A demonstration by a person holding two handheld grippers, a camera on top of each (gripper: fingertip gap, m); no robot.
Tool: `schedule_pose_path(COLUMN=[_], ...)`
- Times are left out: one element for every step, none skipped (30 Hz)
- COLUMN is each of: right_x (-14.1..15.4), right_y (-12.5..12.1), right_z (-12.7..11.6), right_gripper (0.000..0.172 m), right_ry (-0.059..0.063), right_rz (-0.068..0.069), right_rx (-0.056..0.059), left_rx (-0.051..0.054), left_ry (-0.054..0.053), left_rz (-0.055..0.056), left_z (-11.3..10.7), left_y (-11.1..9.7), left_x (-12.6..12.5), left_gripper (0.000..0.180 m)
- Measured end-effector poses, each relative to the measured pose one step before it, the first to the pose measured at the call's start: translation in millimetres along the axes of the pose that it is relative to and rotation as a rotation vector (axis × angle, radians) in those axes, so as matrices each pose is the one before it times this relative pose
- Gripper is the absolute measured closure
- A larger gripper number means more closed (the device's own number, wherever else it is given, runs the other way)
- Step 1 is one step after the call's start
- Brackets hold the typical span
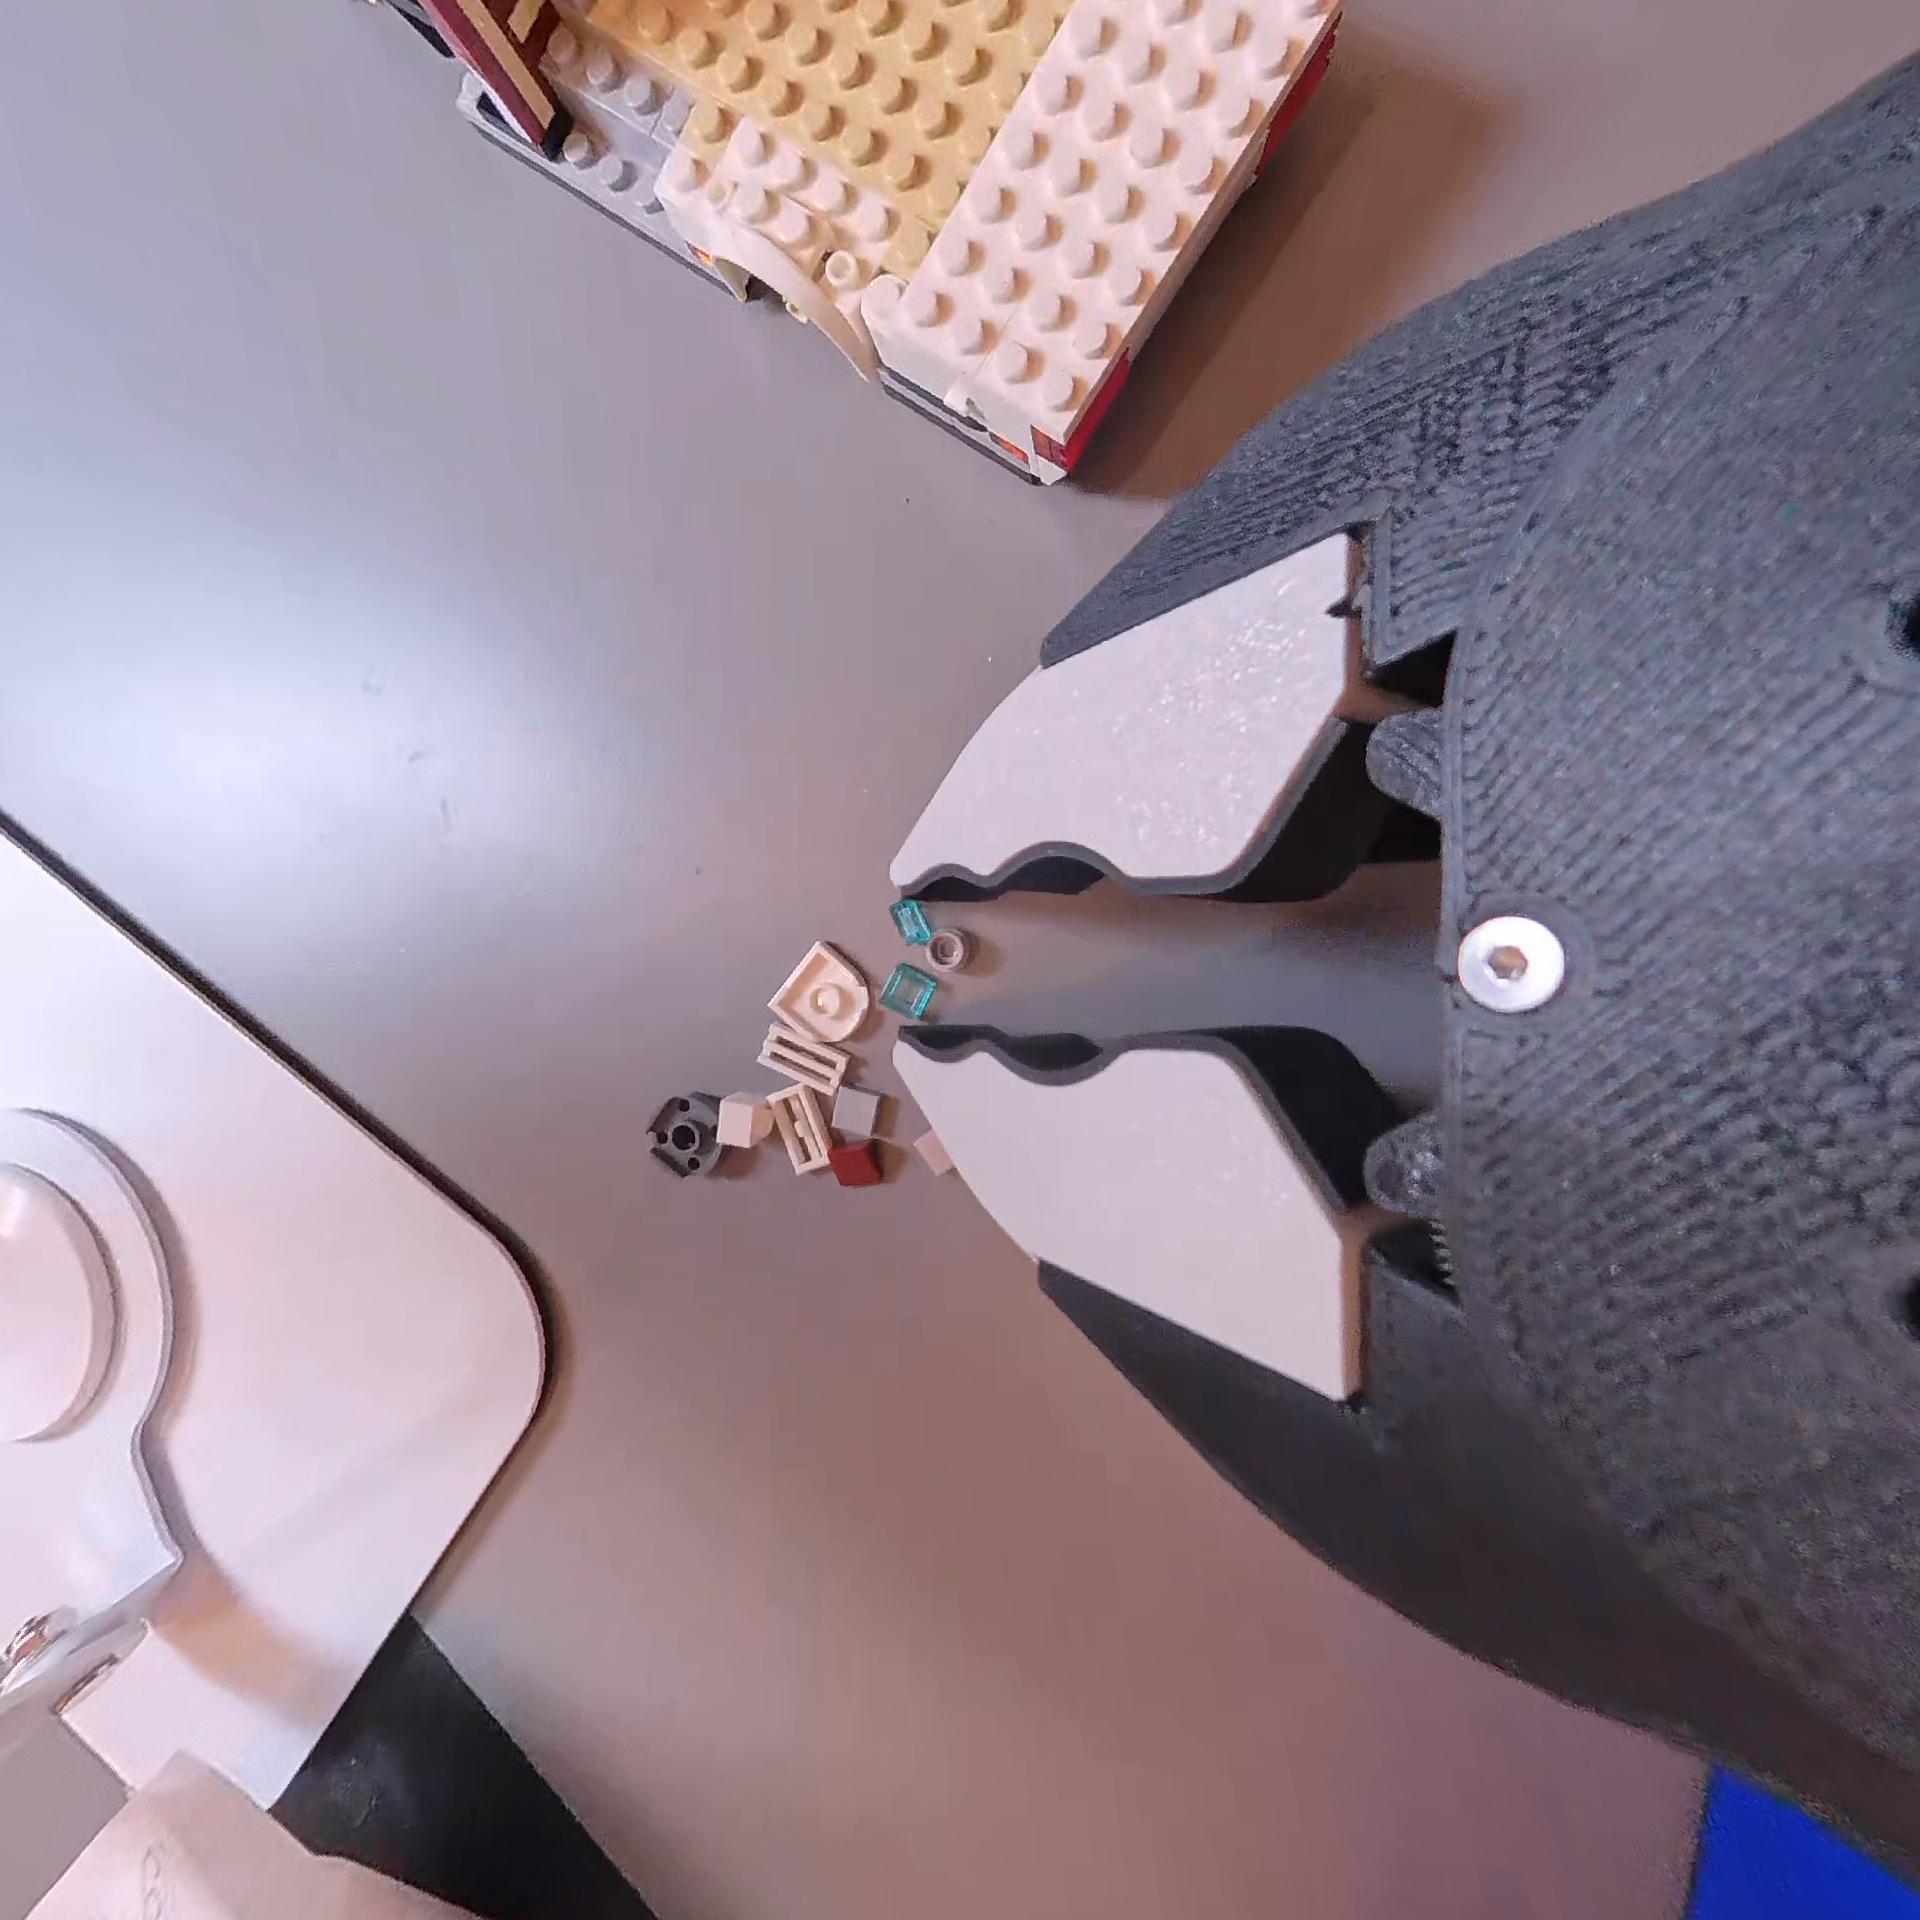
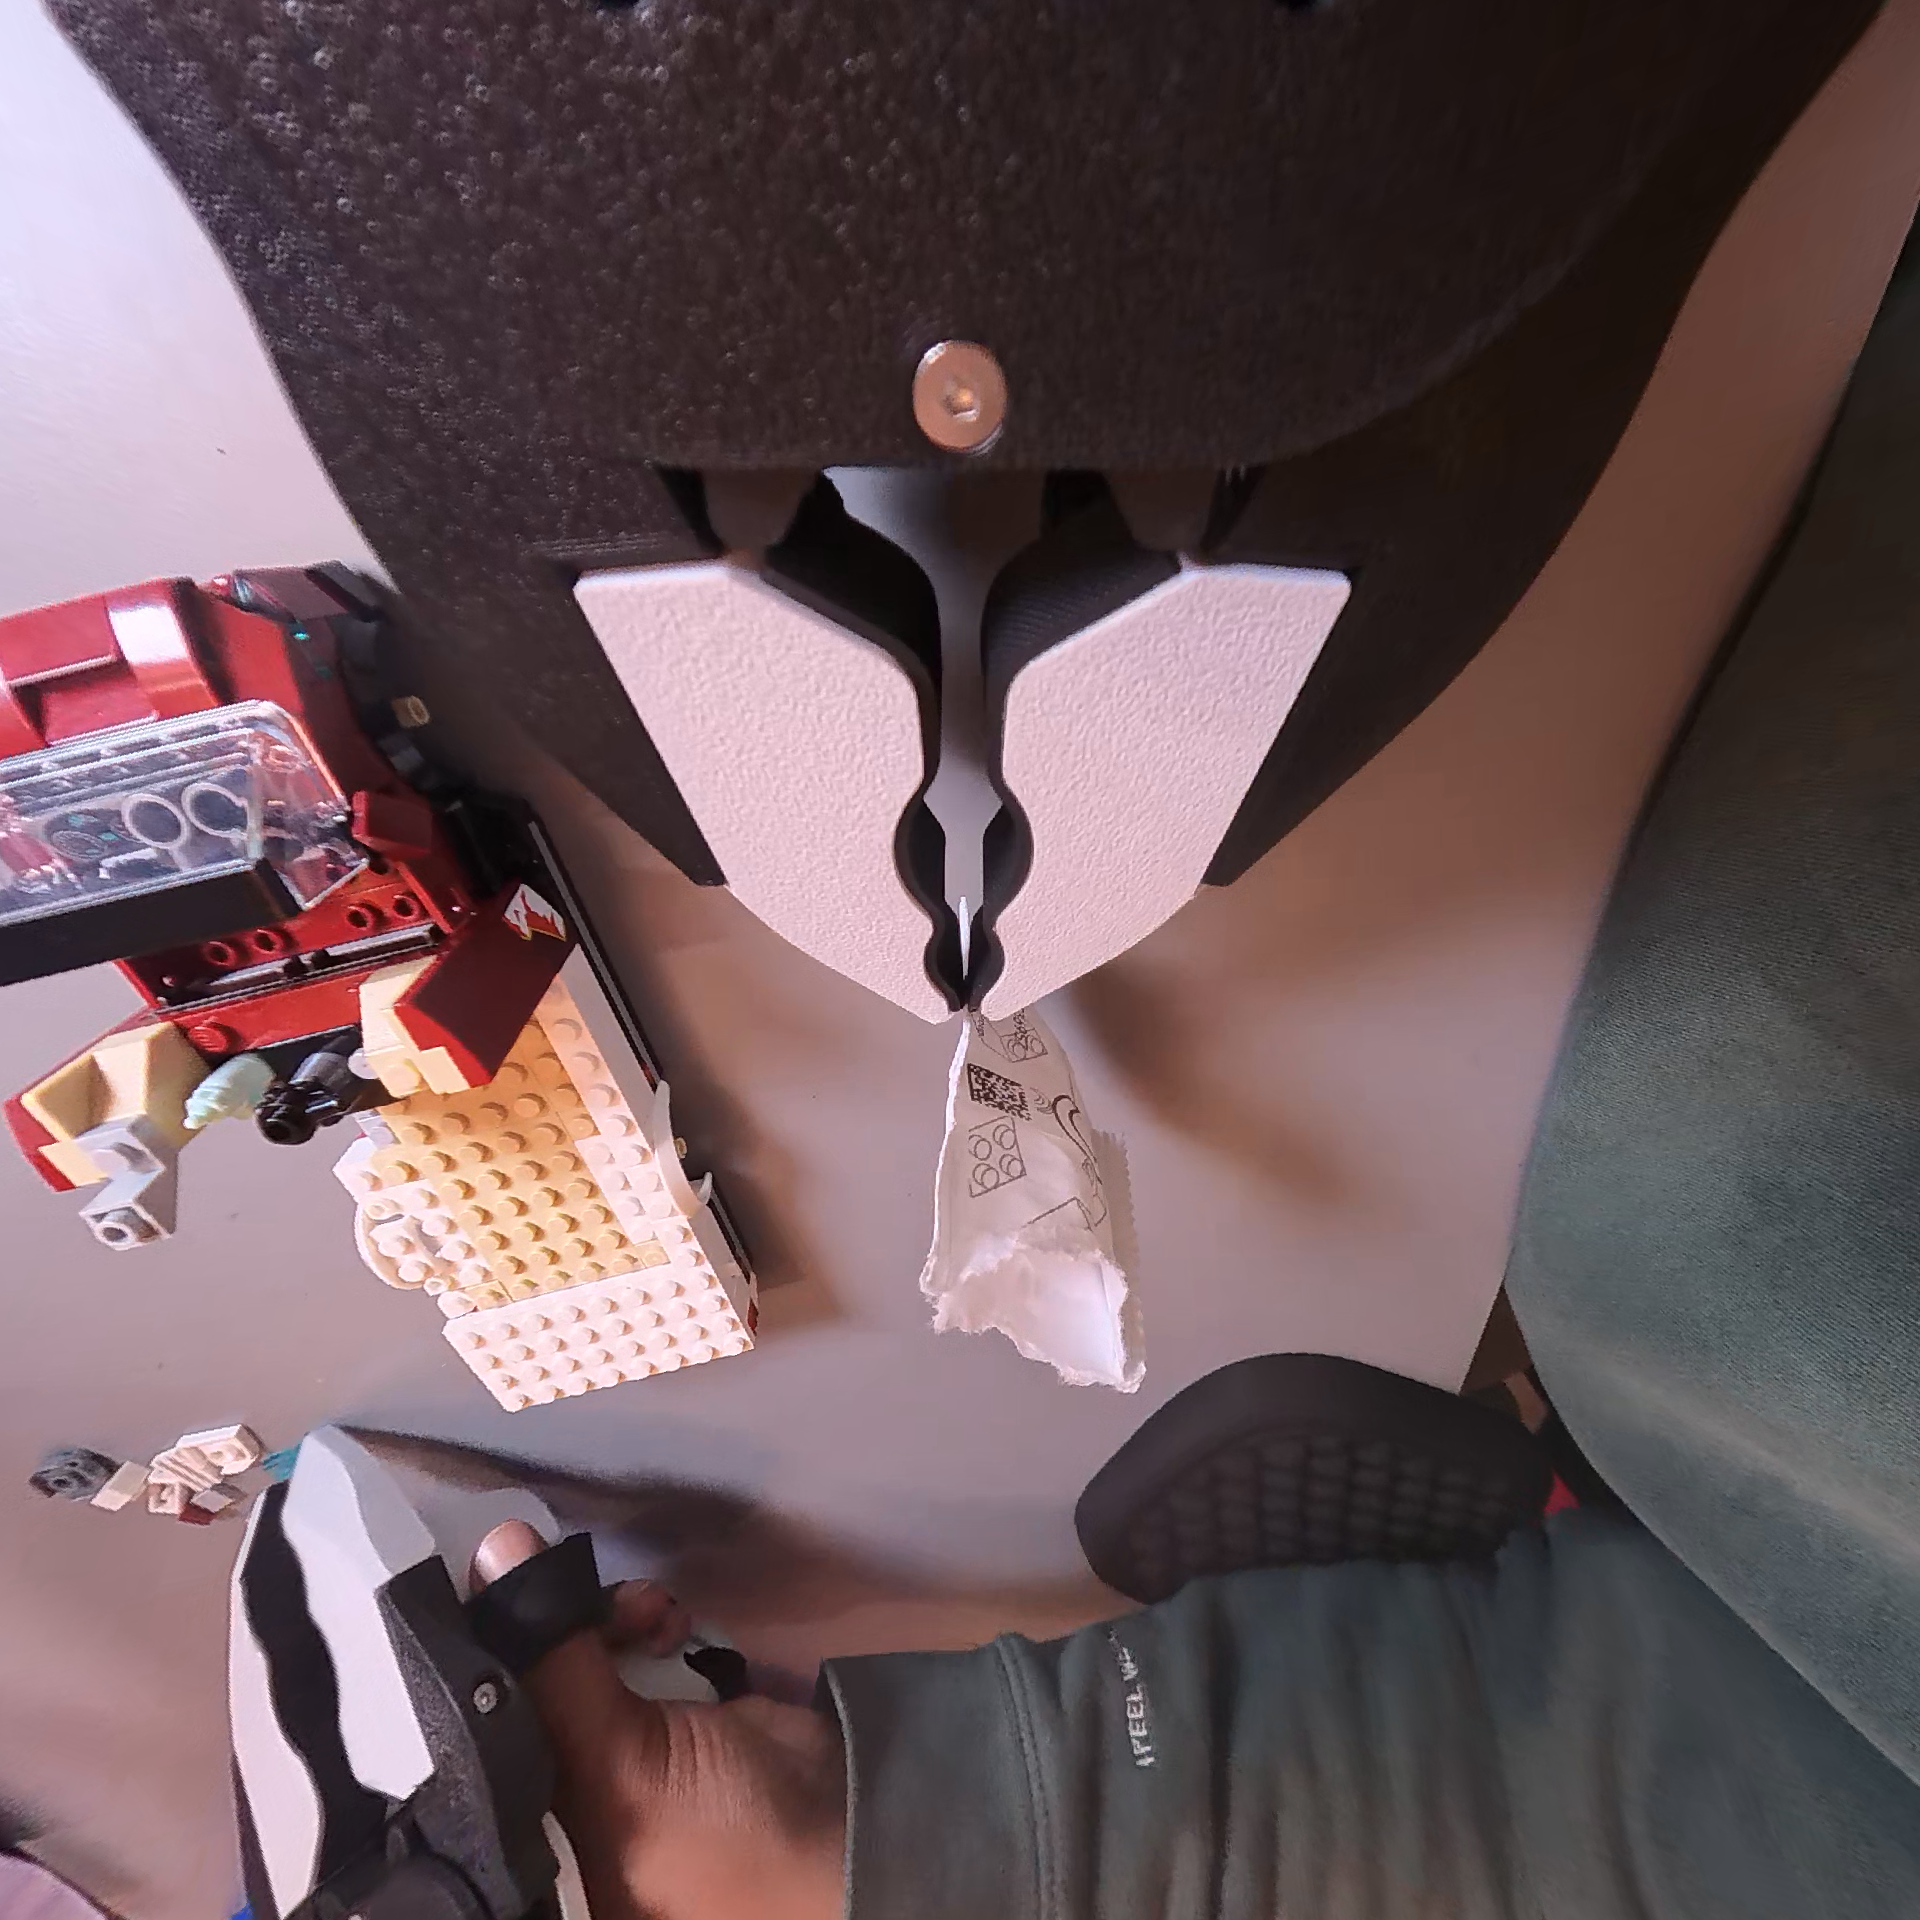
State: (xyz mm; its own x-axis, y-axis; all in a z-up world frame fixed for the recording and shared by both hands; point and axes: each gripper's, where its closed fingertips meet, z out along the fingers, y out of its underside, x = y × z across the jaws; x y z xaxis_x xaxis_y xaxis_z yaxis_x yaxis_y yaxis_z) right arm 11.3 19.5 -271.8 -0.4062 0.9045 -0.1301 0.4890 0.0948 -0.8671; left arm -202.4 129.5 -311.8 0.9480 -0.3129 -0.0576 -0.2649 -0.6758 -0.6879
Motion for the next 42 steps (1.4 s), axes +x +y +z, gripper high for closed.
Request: schedule_pose_path(right_x=[-0.07, 0.17, 0.11, 0.16, -0.03, -0.11, -0.06, -0.06, 0.11, 0.23, 0.15, 0.23, 0.20, 0.26, 0.54, 1.50, 2.53, 2.65, 2.13, 2.04, 2.50, 2.89, 2.35, 1.44, 0.54, 0.29, 0.53, 0.55, -0.03, -0.52, -0.32, 0.22, 0.72, 0.46, 0.07, -0.09, 0.16, 0.23, 0.24, 0.40, 0.59, 0.56], right_y=[0.18, 0.20, 0.26, 0.30, 0.30, 0.33, 0.34, 0.37, 0.19, 0.03, -0.02, 0.09, 0.24, 0.28, 0.32, 0.62, 1.23, 0.99, 0.19, -0.30, -0.20, -0.17, -0.19, -0.98, -1.48, -1.63, -1.21, -1.01, -1.17, -1.56, -1.53, -1.11, -0.42, -0.01, -0.39, -0.35, 0.08, 0.49, 0.02, -0.27, -0.22, -0.30], right_z=[0.00, 0.11, 0.03, 0.15, 0.22, 0.24, 0.32, 0.15, 0.15, 0.06, -0.15, -0.14, -0.07, 0.09, 0.06, 0.12, 0.08, 0.02, -0.04, -0.23, -0.19, -0.31, -0.20, -0.41, -0.47, -0.39, -0.43, -0.45, -0.50, -0.50, -0.49, -0.42, -0.25, -0.16, -0.17, -0.07, 0.12, 0.16, 0.09, -0.18, -0.32, -0.29], right_gripper=[0.171, 0.171, 0.171, 0.171, 0.171, 0.171, 0.171, 0.171, 0.171, 0.171, 0.171, 0.171, 0.171, 0.171, 0.171, 0.171, 0.171, 0.171, 0.171, 0.171, 0.171, 0.171, 0.171, 0.171, 0.171, 0.171, 0.171, 0.171, 0.171, 0.171, 0.171, 0.171, 0.171, 0.171, 0.171, 0.171, 0.171, 0.171, 0.171, 0.171, 0.171, 0.171], right_ry=[-0.0006, -0.0003, -0.0002, -0.0003, -0.0007, -0.0009, -0.0005, 0.0004, 0.0015, 0.0022, 0.0019, 0.0011, 0.0007, 0.0011, 0.0033, 0.0093, 0.0149, 0.0132, 0.0088, 0.0070, 0.0099, 0.0133, 0.0126, 0.0089, 0.0057, 0.0048, 0.0061, 0.0050, -0.0002, -0.0039, -0.0028, 0.0008, 0.0032, 0.0020, -0.0011, -0.0019, -0.0001, 0.0008, 0.0004, 0.0013, 0.0017, 0.0002], right_rz=[0.0001, 0.0012, 0.0017, 0.0014, 0.0009, 0.0003, -0.0003, -0.0012, -0.0018, -0.0018, -0.0012, -0.0005, -0.0002, -0.0007, -0.0007, 0.0017, 0.0046, 0.0057, 0.0078, 0.0101, 0.0091, 0.0049, -0.0006, -0.0038, -0.0040, -0.0045, -0.0050, -0.0039, -0.0016, 0.0006, 0.0014, 0.0005, -0.0004, 0.0000, 0.0011, 0.0006, -0.0009, -0.0010, 0.0006, 0.0011, 0.0015, 0.0036], right_rx=[-0.0007, -0.0008, -0.0009, -0.0010, -0.0011, -0.0014, -0.0019, -0.0021, -0.0014, -0.0004, 0.0001, -0.0003, -0.0011, -0.0012, -0.0015, -0.0045, -0.0081, -0.0055, 0.0011, 0.0035, 0.0033, 0.0029, 0.0037, 0.0072, 0.0100, 0.0098, 0.0078, 0.0066, 0.0084, 0.0111, 0.0104, 0.0067, 0.0031, 0.0020, 0.0035, 0.0039, 0.0008, -0.0014, 0.0003, 0.0022, 0.0022, 0.0027], left_rx=[-0.0022, -0.0012, -0.0034, -0.0030, -0.0035, -0.0037, -0.0029, -0.0030, 0.0006, 0.0044, 0.0043, 0.0036, 0.0022, 0.0055, 0.0249, 0.0310, 0.0441, 0.0631, 0.0694, 0.0619, 0.0477, 0.0350, 0.0198, 0.0043, -0.0049, -0.0038, 0.0019, -0.0093, -0.0252, -0.0228, -0.0066, -0.0013, -0.0035, -0.0080, -0.0107, -0.0070, 0.0013, -0.0005, -0.0074, -0.0119, -0.0078, -0.0060], left_ry=[0.0038, 0.0109, 0.0055, 0.0070, 0.0080, 0.0097, 0.0107, 0.0055, -0.0029, -0.0014, -0.0015, -0.0011, 0.0000, 0.0034, 0.0066, 0.0192, 0.0381, 0.0565, 0.0756, 0.0784, 0.0645, 0.0554, 0.0433, 0.0287, 0.0138, 0.0098, 0.0178, 0.0102, -0.0058, -0.0055, 0.0053, 0.0077, 0.0025, -0.0030, -0.0066, -0.0007, 0.0091, 0.0084, 0.0070, 0.0078, 0.0037, -0.0014], left_rz=[0.0125, 0.0138, 0.0126, 0.0119, 0.0094, 0.0061, 0.0052, 0.0124, 0.0191, 0.0110, 0.0044, 0.0052, 0.0077, 0.0091, 0.0098, 0.0095, 0.0166, 0.0246, 0.0324, 0.0426, 0.0541, 0.0663, 0.0672, 0.0568, 0.0402, 0.0253, 0.0166, 0.0095, 0.0119, 0.0131, 0.0015, -0.0100, -0.0057, 0.0051, 0.0077, 0.0031, -0.0035, -0.0054, 0.0006, 0.0069, 0.0100, 0.0095], left_z=[0.13, 0.12, 0.29, 0.30, 0.26, 0.05, 0.16, 0.21, 0.18, 0.04, -0.08, -0.18, -0.49, -1.20, -3.10, -5.30, -7.26, -8.54, -8.16, -5.74, -2.45, 0.48, 2.77, 4.10, 4.72, 4.47, 3.76, 3.49, 3.10, 2.57, 2.04, 1.34, 0.78, 0.50, 0.41, 0.50, 0.21, 0.12, -0.08, -0.16, -0.28, -0.23], left_y=[-0.05, -0.13, -0.03, -0.20, -0.10, 0.05, -0.11, 0.19, -0.08, -0.25, -0.06, 0.06, 0.42, -0.38, -3.88, -6.65, -10.68, -15.60, -18.62, -18.71, -17.22, -14.78, -11.33, -7.71, -4.60, -3.13, -2.43, 0.03, 3.33, 3.95, 2.19, 1.24, 1.13, 1.54, 1.85, 1.36, 0.26, 0.41, 1.27, 1.82, 1.06, 0.60], left_x=[-0.01, 1.15, 0.31, 0.41, 0.38, 0.27, 0.43, 0.09, -0.56, 0.01, 0.02, 0.15, 0.47, 1.12, 2.40, 5.35, 10.33, 16.04, 21.84, 24.88, 24.49, 23.31, 20.25, 15.67, 10.76, 7.92, 7.67, 5.10, 1.45, 0.69, 1.45, 1.20, 0.34, -0.22, -0.59, 0.09, 1.37, 1.21, 1.30, 1.74, 1.46, 0.92], left_gripper=[0.160, 0.163, 0.166, 0.169, 0.170, 0.170, 0.171, 0.177, 0.177, 0.177, 0.177, 0.177, 0.177, 0.177, 0.177, 0.177, 0.177, 0.177, 0.177, 0.177, 0.177, 0.177, 0.177, 0.177, 0.177, 0.177, 0.177, 0.177, 0.177, 0.177, 0.176, 0.175, 0.173, 0.172, 0.170, 0.169, 0.168, 0.166, 0.163, 0.162, 0.160, 0.159])
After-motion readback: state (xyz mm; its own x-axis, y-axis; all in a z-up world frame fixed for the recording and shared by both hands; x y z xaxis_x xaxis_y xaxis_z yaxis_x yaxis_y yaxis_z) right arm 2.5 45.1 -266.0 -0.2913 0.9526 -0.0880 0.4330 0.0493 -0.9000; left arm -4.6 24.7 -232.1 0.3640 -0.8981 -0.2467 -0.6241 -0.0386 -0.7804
